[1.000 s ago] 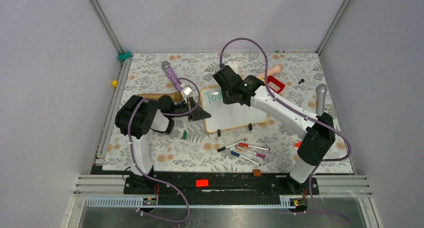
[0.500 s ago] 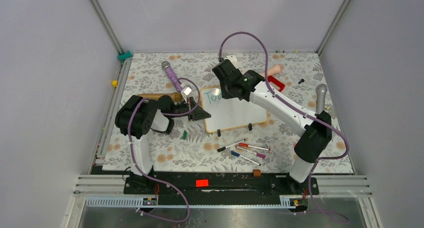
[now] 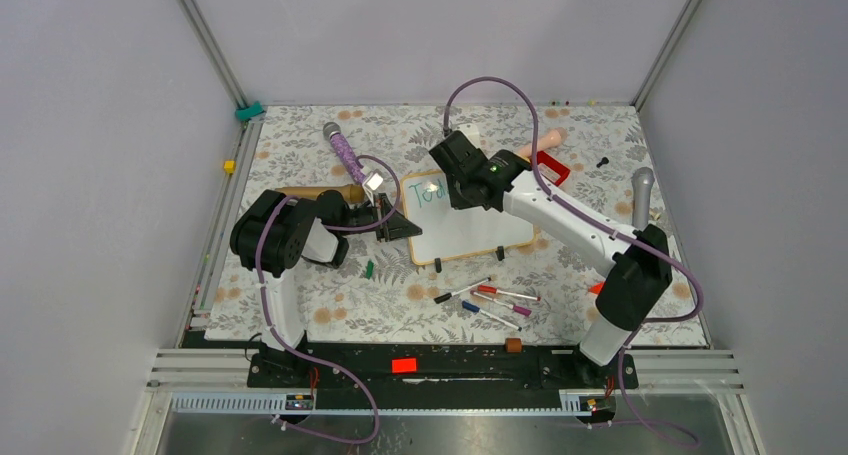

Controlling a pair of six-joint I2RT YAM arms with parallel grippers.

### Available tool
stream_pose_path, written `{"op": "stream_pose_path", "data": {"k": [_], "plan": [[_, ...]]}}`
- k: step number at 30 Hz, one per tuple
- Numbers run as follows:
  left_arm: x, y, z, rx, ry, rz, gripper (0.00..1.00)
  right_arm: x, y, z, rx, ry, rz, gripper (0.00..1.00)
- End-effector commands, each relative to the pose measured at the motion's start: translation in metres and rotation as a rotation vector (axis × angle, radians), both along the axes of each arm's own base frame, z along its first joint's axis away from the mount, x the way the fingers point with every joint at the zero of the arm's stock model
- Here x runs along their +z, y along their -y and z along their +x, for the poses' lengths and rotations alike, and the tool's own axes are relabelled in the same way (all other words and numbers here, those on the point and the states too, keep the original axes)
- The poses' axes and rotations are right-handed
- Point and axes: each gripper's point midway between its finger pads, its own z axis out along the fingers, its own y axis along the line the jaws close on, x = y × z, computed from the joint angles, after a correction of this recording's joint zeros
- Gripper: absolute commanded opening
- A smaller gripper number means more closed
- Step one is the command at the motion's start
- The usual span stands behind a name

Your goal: Write a sentence on the whiteboard

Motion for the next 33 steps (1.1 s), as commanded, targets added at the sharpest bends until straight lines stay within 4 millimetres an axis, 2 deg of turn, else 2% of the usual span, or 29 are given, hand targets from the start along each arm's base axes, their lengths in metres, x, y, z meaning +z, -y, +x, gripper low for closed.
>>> {"op": "stream_pose_path", "data": {"k": [1,4,10,13,22,33], "plan": [[0.022,0.002,-0.008,-0.064,0.138,-0.029,0.0,0.001,0.012,0.001,-0.046,0.019,0.007,0.0],[0.021,0.002,-0.009,-0.066,0.136,-0.028,0.0,0.007,0.01,0.003,-0.046,0.029,0.019,0.0],[0.022,0.002,-0.009,-0.066,0.14,-0.029,0.0,0.04,0.005,0.005,-0.029,0.086,0.082,0.0],[0.022,0.002,-0.009,-0.066,0.139,-0.029,0.0,0.048,0.007,0.007,-0.028,0.115,0.094,0.0],[0.022,0.002,-0.009,-0.065,0.141,-0.029,0.0,0.048,0.014,0.019,-0.061,0.131,0.074,0.0],[0.022,0.002,-0.009,-0.065,0.139,-0.028,0.0,0.042,0.006,0.032,-0.05,0.112,0.07,0.0]]}}
